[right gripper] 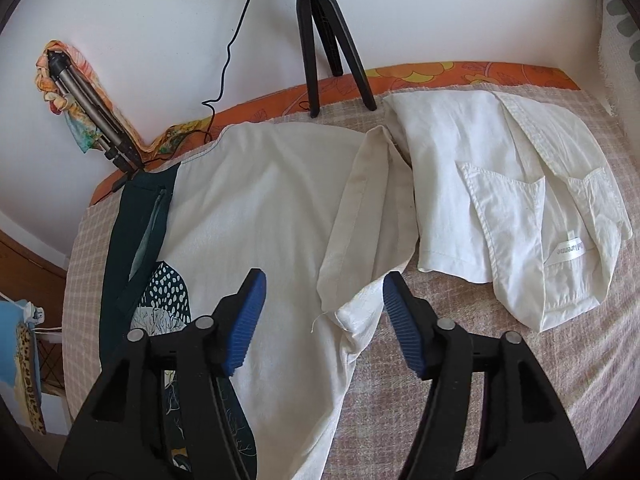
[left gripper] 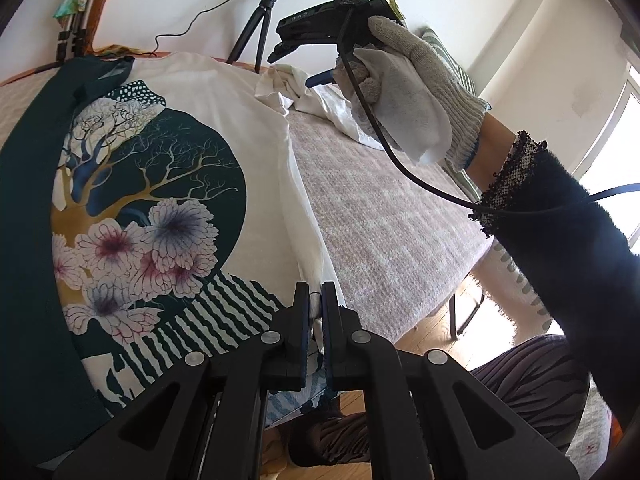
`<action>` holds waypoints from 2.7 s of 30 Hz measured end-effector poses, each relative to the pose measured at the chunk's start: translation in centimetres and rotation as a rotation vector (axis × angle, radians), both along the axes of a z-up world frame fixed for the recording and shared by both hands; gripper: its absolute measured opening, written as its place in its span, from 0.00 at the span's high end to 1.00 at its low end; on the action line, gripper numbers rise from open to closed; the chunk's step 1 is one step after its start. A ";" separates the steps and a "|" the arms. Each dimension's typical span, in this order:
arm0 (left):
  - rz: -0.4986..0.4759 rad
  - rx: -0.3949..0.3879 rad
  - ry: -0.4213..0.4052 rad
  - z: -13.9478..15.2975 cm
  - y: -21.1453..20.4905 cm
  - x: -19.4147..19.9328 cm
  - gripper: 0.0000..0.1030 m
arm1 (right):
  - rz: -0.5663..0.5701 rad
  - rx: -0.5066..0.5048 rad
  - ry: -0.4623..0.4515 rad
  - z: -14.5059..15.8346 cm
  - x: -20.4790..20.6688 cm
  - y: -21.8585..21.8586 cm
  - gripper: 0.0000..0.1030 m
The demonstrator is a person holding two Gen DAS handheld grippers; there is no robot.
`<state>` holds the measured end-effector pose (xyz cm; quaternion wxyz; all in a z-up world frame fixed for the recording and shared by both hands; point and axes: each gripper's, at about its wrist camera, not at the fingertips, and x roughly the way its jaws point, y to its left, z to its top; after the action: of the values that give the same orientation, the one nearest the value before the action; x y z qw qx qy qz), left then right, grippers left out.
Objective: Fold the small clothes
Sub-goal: 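Fold the cream side panel inward toward the green fold with both tools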
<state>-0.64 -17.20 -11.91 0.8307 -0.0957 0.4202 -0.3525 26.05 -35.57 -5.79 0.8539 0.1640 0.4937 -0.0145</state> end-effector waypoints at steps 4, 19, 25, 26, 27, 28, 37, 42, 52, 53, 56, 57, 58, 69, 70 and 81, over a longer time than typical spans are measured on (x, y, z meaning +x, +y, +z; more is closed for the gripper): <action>-0.008 0.006 0.003 -0.2 -0.4 0.0 0.96 | 0.039 -0.030 0.014 -0.9 0.7 0.9 0.32; -0.011 0.003 -0.003 0.0 -0.7 -0.2 0.96 | 0.031 -0.057 0.113 -3.9 1.4 1.7 0.91; 0.009 -0.016 0.002 0.0 0.6 -0.3 0.96 | 0.052 -0.058 0.039 -0.8 0.8 2.7 0.92; 0.013 -0.019 0.001 0.1 0.9 -0.3 0.96 | 0.060 -0.063 0.032 -0.4 0.7 3.2 0.92; 0.017 -0.022 0.002 0.1 1.2 -0.4 0.96 | 0.070 -0.074 0.026 0.0 0.8 3.7 0.92; 0.021 -0.023 0.001 0.2 1.4 -0.5 0.96 | 0.084 -0.086 0.021 0.4 0.9 4.5 0.92; 0.075 -0.025 0.017 -0.2 4.2 -1.4 0.96 | 0.241 -0.154 -0.012 0.7 2.6 14.2 0.92; 0.112 -0.013 0.033 -0.8 5.9 -1.6 0.96 | 0.327 -0.188 0.003 -0.8 3.3 19.4 0.92; 0.172 -0.018 0.076 -1.3 7.5 -1.2 0.93 | 0.366 -0.254 0.027 -2.0 3.6 21.8 0.92; 0.179 -0.022 0.085 -1.4 7.6 -1.1 0.92 | 0.360 -0.253 0.027 -1.9 3.6 21.4 0.92; 0.170 -0.009 0.079 -1.5 7.1 -0.9 0.89 | 0.341 -0.233 0.029 -1.8 3.7 20.0 0.92; 0.165 -0.001 0.087 -1.6 6.8 -0.8 0.86 | 0.336 -0.228 0.031 -1.8 3.7 19.7 0.92; 0.160 0.001 0.096 -1.7 6.5 -0.7 0.81 | 0.333 -0.224 0.031 -1.9 3.7 19.4 0.92; 0.179 0.051 0.071 -1.6 5.1 -0.3 0.67 | 0.355 -0.223 0.034 -2.3 3.2 18.9 0.92; 0.181 0.049 0.066 -1.6 5.0 -0.2 0.67 | 0.358 -0.226 0.033 -2.3 3.1 18.9 0.92; 0.159 -0.086 0.066 -0.4 7.1 -0.9 0.99 | 0.373 -0.246 0.002 -0.9 2.5 19.3 0.92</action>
<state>-1.52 -10.09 -12.32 0.8368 -0.1761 0.4229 -0.2998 28.51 -16.28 -6.65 0.8549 -0.0356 0.5108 0.0834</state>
